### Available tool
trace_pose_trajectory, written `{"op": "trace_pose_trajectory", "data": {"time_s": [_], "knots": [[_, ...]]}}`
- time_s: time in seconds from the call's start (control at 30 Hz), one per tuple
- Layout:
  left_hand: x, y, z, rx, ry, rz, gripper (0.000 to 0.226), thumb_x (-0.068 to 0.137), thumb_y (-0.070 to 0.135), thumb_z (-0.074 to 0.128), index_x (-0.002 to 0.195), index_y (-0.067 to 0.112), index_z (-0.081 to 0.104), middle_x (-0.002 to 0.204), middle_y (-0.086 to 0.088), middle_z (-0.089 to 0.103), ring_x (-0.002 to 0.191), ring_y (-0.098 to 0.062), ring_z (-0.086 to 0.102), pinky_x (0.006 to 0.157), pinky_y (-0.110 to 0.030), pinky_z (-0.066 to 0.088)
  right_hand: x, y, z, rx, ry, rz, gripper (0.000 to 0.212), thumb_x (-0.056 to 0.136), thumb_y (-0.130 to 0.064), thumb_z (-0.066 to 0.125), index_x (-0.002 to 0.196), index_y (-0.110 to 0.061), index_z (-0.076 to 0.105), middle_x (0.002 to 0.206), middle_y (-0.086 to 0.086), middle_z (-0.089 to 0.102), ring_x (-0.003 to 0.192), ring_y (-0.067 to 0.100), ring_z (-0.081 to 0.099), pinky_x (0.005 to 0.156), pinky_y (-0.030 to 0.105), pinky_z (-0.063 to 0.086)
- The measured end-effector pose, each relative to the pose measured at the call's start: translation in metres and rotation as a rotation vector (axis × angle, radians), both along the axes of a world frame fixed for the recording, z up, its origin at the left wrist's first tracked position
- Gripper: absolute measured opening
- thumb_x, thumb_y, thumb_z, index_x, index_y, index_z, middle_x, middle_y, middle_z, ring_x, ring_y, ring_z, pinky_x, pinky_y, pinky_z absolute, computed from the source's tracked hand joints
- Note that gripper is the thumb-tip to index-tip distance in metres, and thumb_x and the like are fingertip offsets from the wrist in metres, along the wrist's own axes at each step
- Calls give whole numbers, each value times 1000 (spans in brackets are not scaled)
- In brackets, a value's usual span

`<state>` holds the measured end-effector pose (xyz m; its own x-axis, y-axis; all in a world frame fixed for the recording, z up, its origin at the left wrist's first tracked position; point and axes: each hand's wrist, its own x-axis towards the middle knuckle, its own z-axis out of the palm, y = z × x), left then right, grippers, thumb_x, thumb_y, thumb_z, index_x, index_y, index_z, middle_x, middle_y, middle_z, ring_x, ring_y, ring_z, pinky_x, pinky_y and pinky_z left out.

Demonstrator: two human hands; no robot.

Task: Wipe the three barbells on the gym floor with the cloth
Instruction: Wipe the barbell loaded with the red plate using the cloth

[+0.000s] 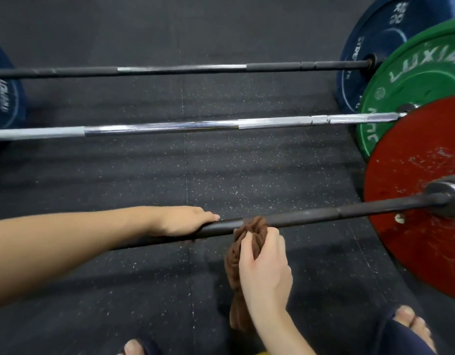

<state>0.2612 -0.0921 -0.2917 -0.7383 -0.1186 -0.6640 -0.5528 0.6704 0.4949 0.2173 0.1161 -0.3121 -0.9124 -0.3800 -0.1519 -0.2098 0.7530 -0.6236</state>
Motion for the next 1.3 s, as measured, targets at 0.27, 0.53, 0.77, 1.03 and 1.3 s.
{"op": "trace_pose_trajectory", "data": {"time_s": [0.27, 0.53, 0.77, 1.03, 1.3], "knots": [[0, -3, -10, -77, 42, -12, 55, 109, 55, 25, 73, 23, 51, 79, 14, 51, 76, 2, 50, 87, -27, 32, -4, 0, 0, -62, -9, -122, 23, 98, -49, 42, 99, -26, 49, 91, -8, 55, 76, 15, 65, 69, 36, 54], [4, -3, -7, 20, 60, 41, 61, 109, 54, 29, 70, 18, 59, 120, -1, 58, 86, -9, 57, 96, -26, 35, 53, -36, 3, 78, -85, 182, 32, 98, -57, 31, 111, -30, 43, 109, -8, 49, 95, 25, 66, 72, 38, 43], [7, -5, -9, -43, 21, 50, 60, 105, 65, 23, 93, 23, 66, 112, 8, 63, 110, -14, 55, 109, -32, 34, 17, -7, -8, -44, 12, -54, 26, 96, -50, 40, 97, -24, 47, 95, -6, 51, 78, 24, 65, 64, 35, 44], [6, -4, -7, 46, 54, 58, 59, 108, 56, 29, 86, 16, 67, 103, 11, 66, 101, -10, 58, 97, -27, 35, 64, -45, 0, 69, -58, 198, 26, 101, -53, 35, 107, -29, 40, 108, -5, 50, 95, 27, 66, 69, 39, 39], [5, -4, -8, -9, 43, 21, 66, 108, 58, 23, 117, 10, 68, 136, -8, 63, 129, -23, 55, 102, -25, 33, 26, -11, -15, -49, 29, -57, 26, 96, -46, 44, 103, -21, 47, 102, 0, 51, 86, 36, 66, 66, 37, 37]]}}
